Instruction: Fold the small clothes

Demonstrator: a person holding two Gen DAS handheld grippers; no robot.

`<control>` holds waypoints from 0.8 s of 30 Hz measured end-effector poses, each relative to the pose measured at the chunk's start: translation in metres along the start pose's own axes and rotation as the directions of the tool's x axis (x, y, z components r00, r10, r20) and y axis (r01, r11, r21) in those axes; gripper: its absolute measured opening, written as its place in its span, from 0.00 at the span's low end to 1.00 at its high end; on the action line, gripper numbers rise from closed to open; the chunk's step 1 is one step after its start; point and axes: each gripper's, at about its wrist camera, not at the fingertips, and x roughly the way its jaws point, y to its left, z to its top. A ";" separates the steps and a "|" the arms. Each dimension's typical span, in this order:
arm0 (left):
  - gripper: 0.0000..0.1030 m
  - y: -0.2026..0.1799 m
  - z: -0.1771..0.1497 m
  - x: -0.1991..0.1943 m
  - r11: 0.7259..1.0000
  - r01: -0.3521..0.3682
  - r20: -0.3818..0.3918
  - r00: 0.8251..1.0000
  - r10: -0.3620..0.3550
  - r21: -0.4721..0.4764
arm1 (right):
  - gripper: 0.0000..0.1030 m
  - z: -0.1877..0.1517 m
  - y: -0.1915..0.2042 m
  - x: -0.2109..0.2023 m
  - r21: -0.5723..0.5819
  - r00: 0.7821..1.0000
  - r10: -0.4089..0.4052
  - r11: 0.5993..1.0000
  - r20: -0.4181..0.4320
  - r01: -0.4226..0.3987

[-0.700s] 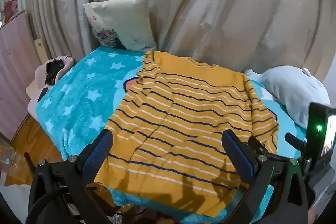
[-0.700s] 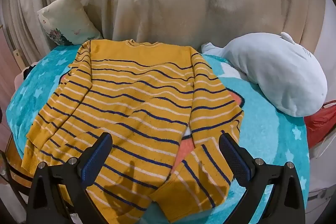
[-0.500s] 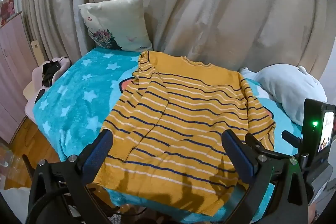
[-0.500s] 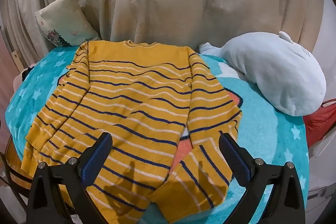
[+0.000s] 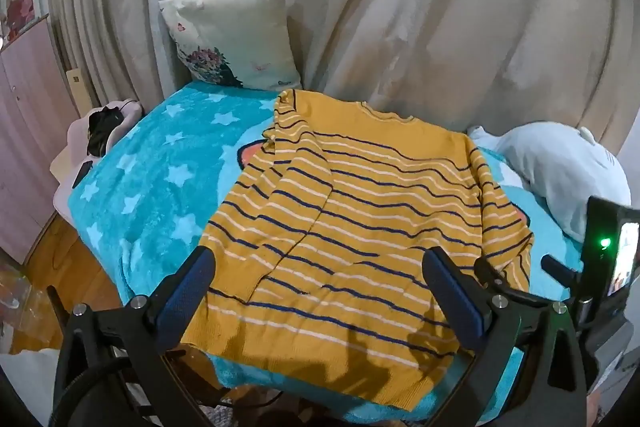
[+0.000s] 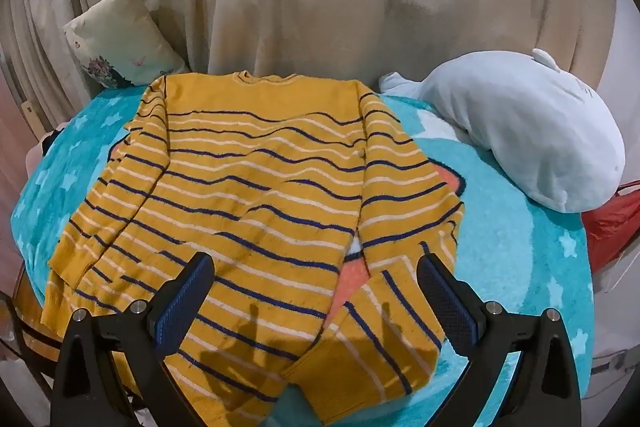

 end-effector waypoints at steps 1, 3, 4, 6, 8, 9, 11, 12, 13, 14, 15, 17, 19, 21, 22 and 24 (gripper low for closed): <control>1.00 0.001 -0.002 -0.003 1.000 -0.001 0.010 1.000 0.001 -0.005 | 1.00 0.000 0.001 0.001 -0.001 1.000 0.004 1.000 -0.005 -0.004; 1.00 0.007 -0.002 -0.009 1.000 0.011 0.034 0.999 -0.010 -0.021 | 1.00 0.001 0.005 0.006 -0.005 1.000 0.014 1.000 -0.015 -0.014; 1.00 0.009 -0.002 -0.012 1.000 0.014 0.044 0.999 -0.012 -0.028 | 1.00 0.003 0.008 0.008 -0.007 1.000 0.020 1.000 -0.016 -0.020; 1.00 0.014 -0.003 -0.017 0.999 0.016 0.059 0.998 -0.013 -0.043 | 0.99 0.005 0.014 0.010 -0.014 1.000 0.023 1.000 -0.011 -0.023; 1.00 0.019 -0.003 -0.024 0.998 0.031 0.079 0.997 -0.026 -0.063 | 0.92 0.009 0.021 0.010 -0.021 1.000 0.017 1.000 0.010 -0.016; 1.00 0.021 -0.004 -0.026 0.997 0.041 0.086 0.996 -0.035 -0.067 | 0.91 0.010 0.023 0.009 -0.021 0.999 0.024 1.000 0.023 -0.023; 1.00 0.023 -0.005 -0.031 0.997 0.033 0.093 0.995 -0.026 -0.068 | 0.91 0.013 0.028 0.008 -0.027 0.998 0.049 0.998 0.039 -0.048; 1.00 0.024 -0.005 -0.034 0.998 0.010 0.096 0.995 -0.003 -0.066 | 0.91 0.015 0.032 0.009 -0.033 0.997 0.068 0.997 0.037 -0.067; 1.00 0.026 -0.005 -0.036 0.997 -0.012 0.101 0.995 0.019 -0.071 | 0.91 0.016 0.036 0.011 -0.041 0.995 0.100 0.994 0.022 -0.099; 1.00 0.028 -0.005 -0.039 0.996 -0.027 0.110 0.993 0.036 -0.082 | 0.91 0.018 0.042 0.014 -0.054 0.991 0.132 0.990 0.001 -0.132; 1.00 0.032 -0.006 -0.042 0.994 -0.045 0.120 0.991 0.057 -0.098 | 0.91 0.019 0.047 0.015 -0.071 0.989 0.149 0.986 -0.012 -0.150; 1.00 0.042 -0.006 -0.044 0.986 -0.095 0.130 0.985 0.113 -0.138 | 0.91 0.019 0.059 0.015 -0.115 0.985 0.172 0.978 -0.019 -0.173; 1.00 0.055 -0.003 -0.043 0.972 -0.152 0.122 0.977 0.175 -0.177 | 0.91 0.015 0.069 0.014 -0.156 0.981 0.192 0.969 -0.020 -0.193; 1.00 0.072 -0.001 -0.044 0.956 -0.201 0.112 0.967 0.229 -0.214 | 0.91 0.011 0.074 0.015 -0.179 0.976 0.216 0.959 -0.039 -0.220; 1.00 0.084 0.000 -0.044 0.946 -0.224 0.111 0.961 0.254 -0.233 | 0.91 0.011 0.075 0.017 -0.185 0.973 0.224 0.956 -0.046 -0.229; 1.00 0.100 0.001 -0.044 0.931 -0.269 0.117 0.946 0.304 -0.246 | 0.91 0.013 0.075 0.018 -0.199 0.968 0.247 0.947 -0.054 -0.252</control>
